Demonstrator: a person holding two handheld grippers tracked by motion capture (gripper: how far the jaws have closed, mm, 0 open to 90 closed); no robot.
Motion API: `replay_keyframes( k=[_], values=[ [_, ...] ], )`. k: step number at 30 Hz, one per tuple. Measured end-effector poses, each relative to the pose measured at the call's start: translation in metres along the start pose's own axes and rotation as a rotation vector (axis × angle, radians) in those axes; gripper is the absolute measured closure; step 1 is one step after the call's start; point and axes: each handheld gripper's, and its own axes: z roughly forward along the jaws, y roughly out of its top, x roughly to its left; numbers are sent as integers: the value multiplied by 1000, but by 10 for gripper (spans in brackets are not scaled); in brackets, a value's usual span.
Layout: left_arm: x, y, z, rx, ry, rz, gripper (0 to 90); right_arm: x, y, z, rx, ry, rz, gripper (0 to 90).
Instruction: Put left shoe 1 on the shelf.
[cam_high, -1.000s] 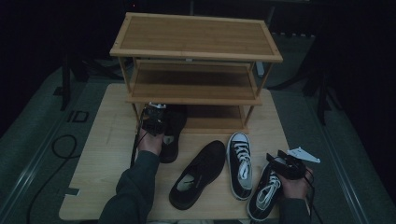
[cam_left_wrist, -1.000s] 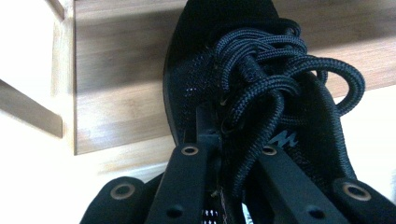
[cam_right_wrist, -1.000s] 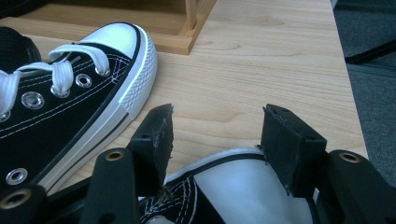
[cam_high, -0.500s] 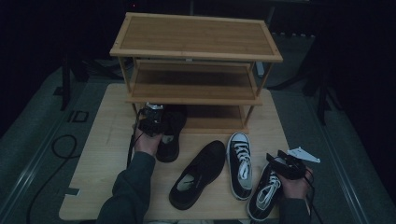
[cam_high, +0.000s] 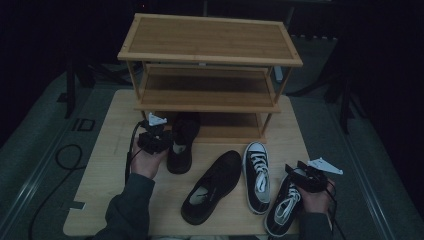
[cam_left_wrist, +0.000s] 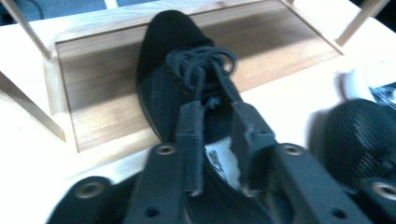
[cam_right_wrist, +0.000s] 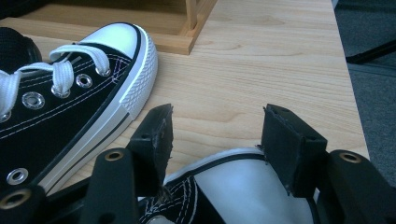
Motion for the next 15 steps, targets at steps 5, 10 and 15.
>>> replay_keyframes(
  k=[5, 10, 15],
  values=[
    [-6, -13, -10, 17, -14, 29, 899, 0, 0, 0, -1, 0, 0, 431],
    [-10, -27, -21, 12, -28, 31, 899, 0, 0, 0, -2, 1, 2, 431],
    [-15, -42, -25, 26, -19, 43, 899, 0, 0, 0, -3, 1, 1, 431]
  ],
)
